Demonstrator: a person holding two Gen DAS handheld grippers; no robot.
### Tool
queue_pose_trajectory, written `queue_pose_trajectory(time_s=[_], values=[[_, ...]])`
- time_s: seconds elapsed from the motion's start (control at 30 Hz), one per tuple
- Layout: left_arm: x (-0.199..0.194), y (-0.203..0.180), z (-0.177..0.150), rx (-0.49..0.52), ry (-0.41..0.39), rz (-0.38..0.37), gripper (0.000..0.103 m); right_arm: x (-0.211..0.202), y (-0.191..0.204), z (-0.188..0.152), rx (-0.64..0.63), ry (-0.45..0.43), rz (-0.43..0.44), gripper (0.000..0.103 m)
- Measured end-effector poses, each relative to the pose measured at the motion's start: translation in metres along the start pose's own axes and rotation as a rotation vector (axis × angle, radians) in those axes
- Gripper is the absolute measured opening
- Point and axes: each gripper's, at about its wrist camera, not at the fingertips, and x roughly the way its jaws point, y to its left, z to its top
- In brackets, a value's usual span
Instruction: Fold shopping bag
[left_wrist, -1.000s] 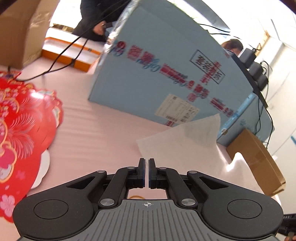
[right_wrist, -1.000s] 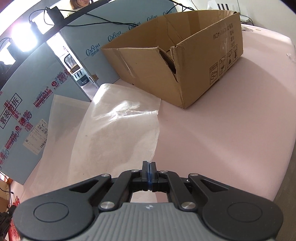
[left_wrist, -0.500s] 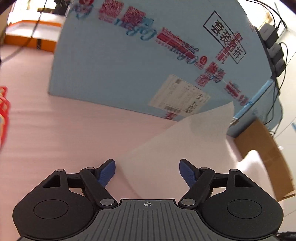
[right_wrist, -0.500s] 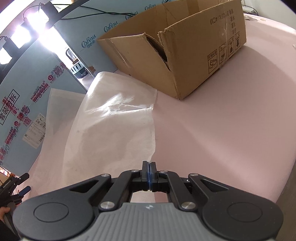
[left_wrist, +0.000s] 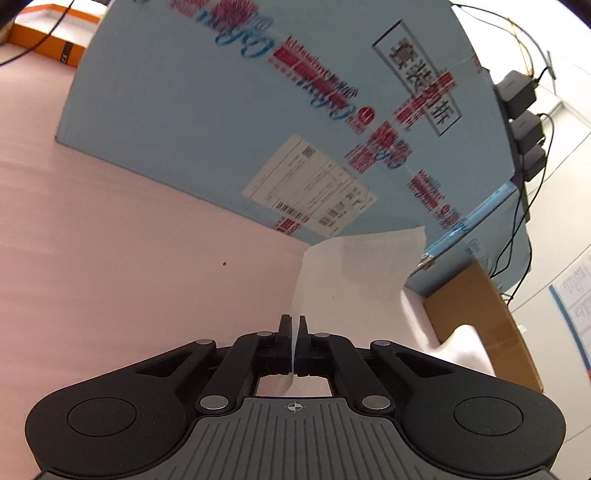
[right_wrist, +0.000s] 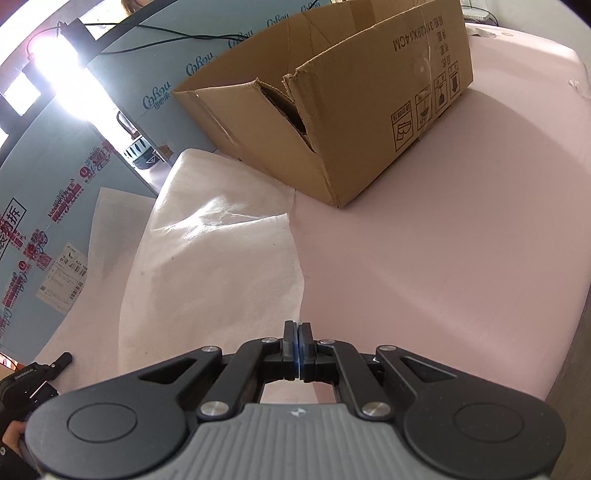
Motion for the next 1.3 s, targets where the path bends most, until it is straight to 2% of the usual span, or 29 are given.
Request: queue_pose_trajectory(time_s=[0.13, 0.43, 0.67, 0.8, 0.83, 0.93, 0.97, 1.0, 1.03, 1.07, 1.3], values=[[-0.052, -0.002, -0.005, -0.005, -0.091, 0.018, 0.0, 0.003, 0.002, 0.001, -0.022, 0.014, 0.022, 0.0], [-0.155, -0.006, -0.043, -0.016, -0.231, 0.18, 0.0, 0.016, 0.016, 0.006, -0.109, 0.078, 0.095, 0.0], [-0.175, 0.001, -0.081, -0.065, -0.196, 0.318, 0.0, 0.03, 0.02, 0.014, -0.155, 0.128, 0.142, 0.001], [-0.171, -0.005, -0.095, -0.02, -0.138, 0.421, 0.001, 0.03, 0.017, 0.021, -0.174, 0.127, 0.148, 0.007], [-0.171, -0.006, -0.097, -0.015, -0.132, 0.44, 0.002, 0.029, 0.015, 0.022, -0.182, 0.123, 0.15, 0.012], [-0.172, -0.012, -0.101, 0.005, -0.114, 0.506, 0.02, 0.031, 0.01, 0.029, -0.21, 0.128, 0.16, 0.025], [-0.173, -0.015, -0.102, 0.012, -0.111, 0.524, 0.033, 0.033, 0.009, 0.031, -0.22, 0.132, 0.166, 0.028], [-0.175, -0.018, -0.103, 0.02, -0.112, 0.54, 0.049, 0.036, 0.007, 0.033, -0.233, 0.143, 0.176, 0.038], [-0.177, -0.022, -0.105, 0.03, -0.116, 0.555, 0.056, 0.039, 0.007, 0.035, -0.247, 0.154, 0.185, 0.047], [-0.178, -0.026, -0.107, 0.044, -0.12, 0.57, 0.067, 0.042, 0.006, 0.037, -0.258, 0.16, 0.191, 0.049], [-0.175, -0.065, -0.118, 0.159, -0.111, 0.641, 0.073, 0.057, 0.017, 0.044, -0.334, 0.248, 0.252, 0.051]])
